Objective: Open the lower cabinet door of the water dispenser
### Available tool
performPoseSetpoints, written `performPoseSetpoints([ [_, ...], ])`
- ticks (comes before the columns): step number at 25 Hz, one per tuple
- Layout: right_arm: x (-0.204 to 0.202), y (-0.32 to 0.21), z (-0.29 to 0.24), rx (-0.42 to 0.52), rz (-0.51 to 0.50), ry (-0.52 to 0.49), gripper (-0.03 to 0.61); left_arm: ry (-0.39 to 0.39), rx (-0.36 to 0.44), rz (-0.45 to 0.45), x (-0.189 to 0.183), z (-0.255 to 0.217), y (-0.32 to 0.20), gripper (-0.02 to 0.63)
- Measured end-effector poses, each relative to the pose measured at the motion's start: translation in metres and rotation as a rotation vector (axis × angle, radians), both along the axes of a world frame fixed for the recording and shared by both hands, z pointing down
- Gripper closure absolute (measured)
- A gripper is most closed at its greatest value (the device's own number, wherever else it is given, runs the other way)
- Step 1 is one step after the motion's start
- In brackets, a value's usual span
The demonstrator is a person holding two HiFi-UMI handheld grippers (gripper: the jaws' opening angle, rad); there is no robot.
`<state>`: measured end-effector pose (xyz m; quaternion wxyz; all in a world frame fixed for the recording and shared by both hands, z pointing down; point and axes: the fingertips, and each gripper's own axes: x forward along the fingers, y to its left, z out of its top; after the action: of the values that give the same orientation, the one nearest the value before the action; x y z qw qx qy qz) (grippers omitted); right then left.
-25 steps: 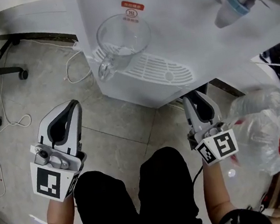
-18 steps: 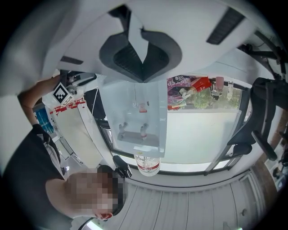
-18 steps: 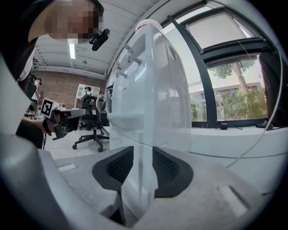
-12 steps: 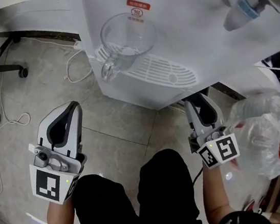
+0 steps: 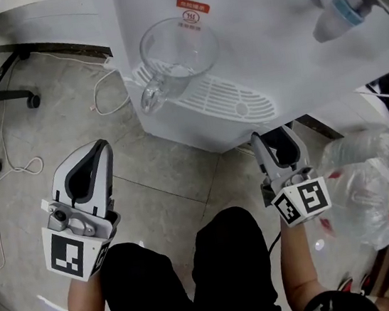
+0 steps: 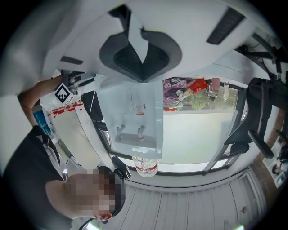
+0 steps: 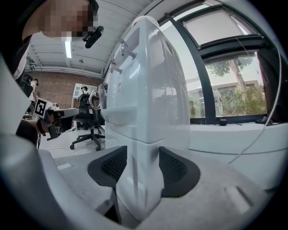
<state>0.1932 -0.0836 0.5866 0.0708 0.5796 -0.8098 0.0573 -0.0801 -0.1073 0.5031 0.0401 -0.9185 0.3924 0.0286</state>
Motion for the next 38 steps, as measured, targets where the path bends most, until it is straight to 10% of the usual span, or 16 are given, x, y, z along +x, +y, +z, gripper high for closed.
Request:
performPoseSetpoints([
  [38,0.0,0.006,0.003,0.015,0.049,0.018,0.399,-0.002,0.036,-0.028,-0.007,-0.003,0.003,0.604],
])
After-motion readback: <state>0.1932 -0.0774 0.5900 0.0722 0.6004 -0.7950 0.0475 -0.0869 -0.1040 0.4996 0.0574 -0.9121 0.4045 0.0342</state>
